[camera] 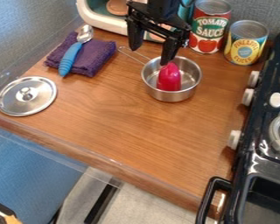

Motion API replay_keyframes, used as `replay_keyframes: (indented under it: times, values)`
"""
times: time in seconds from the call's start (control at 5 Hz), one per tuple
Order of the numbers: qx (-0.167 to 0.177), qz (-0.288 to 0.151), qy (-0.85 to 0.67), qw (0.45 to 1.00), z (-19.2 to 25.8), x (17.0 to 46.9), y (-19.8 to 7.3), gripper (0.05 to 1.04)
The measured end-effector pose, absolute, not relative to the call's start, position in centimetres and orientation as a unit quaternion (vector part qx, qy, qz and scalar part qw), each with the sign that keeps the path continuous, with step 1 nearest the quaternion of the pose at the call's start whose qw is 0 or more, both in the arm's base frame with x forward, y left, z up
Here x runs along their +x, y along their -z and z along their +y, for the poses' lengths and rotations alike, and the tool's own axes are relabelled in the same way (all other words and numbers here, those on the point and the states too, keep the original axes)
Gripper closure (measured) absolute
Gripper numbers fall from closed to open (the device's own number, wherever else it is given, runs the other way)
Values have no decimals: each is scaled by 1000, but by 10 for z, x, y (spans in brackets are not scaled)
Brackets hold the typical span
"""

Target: Move the pot lid in te corner right of the table

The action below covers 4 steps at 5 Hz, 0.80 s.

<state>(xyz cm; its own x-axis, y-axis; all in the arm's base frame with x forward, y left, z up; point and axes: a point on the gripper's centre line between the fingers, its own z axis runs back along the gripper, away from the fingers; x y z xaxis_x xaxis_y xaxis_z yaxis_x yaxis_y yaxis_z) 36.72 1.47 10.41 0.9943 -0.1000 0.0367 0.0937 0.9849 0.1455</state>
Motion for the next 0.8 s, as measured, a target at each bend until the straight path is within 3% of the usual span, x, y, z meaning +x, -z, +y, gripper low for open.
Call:
replay_keyframes:
  times: [0.2, 0.4, 0.8]
  values:
    - [72, -7, 52, 996, 15, 364, -89, 84]
    - [72, 4, 30, 997, 48, 332, -75, 84]
    - [62, -49, -28, 996, 138, 263, -91, 84]
